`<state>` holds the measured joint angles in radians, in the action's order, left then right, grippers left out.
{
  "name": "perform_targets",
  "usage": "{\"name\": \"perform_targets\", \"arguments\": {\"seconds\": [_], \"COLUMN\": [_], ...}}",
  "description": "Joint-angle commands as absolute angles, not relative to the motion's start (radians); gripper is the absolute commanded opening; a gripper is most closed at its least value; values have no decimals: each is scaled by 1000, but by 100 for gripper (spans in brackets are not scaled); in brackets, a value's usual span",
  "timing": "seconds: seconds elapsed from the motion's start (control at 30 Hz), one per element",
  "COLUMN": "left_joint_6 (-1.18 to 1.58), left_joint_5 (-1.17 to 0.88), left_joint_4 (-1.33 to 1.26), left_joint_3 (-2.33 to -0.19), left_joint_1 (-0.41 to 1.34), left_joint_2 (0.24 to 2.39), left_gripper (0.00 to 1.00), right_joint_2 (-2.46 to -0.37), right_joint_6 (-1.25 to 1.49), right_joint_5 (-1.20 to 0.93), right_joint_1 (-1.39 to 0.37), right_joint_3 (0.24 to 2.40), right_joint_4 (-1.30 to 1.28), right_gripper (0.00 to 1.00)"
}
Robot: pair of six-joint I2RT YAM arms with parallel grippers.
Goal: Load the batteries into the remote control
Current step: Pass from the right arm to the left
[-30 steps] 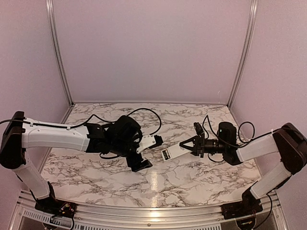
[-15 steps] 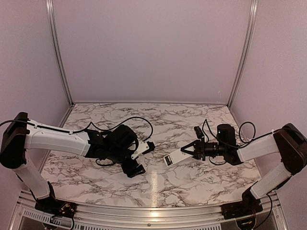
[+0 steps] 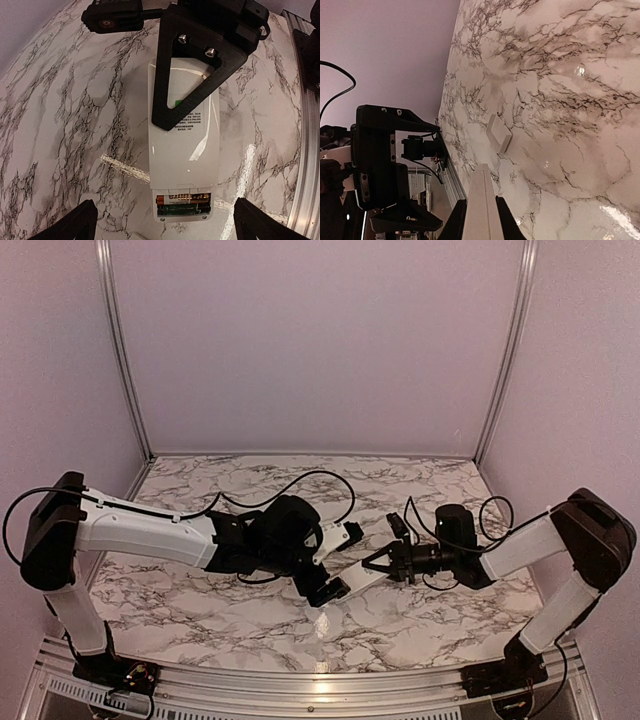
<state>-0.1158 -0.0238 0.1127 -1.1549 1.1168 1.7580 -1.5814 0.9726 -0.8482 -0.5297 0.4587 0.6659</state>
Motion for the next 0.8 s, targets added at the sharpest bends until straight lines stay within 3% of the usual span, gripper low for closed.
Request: {"name": "perform_targets", "arguments": {"seconds": [0.0,0.2,0.6,0.67,0.77], "left_joint_6": [-129,-141,-164,-164,-151], "left_joint_5": [-42,-76,-89,-90,-88], "left_joint_4": [86,117,162,175,198], "left_joint_3": [-1231,-1320,-1362,-1361,-1356], "left_joint_1": [1137,1138,1138,1138,1137], "left_joint_2": [1836,1919,1966,1968,1970], "left_gripper": [99,92,52,47,43], "right_joint_2": [-1591,-1597,-1590,-1586,-1577], "right_joint_6": [999,1003,1007,1001,972], "right_joint_5": [-848,-856,-875,-878,-873], "right_joint_1": [-557,-572,-572,-572,-555], "right_joint_3": [511,522,525,529,539], "right_joint_4": [748,753,757,739,681], "right_gripper": [0,0,2,11,32]}}
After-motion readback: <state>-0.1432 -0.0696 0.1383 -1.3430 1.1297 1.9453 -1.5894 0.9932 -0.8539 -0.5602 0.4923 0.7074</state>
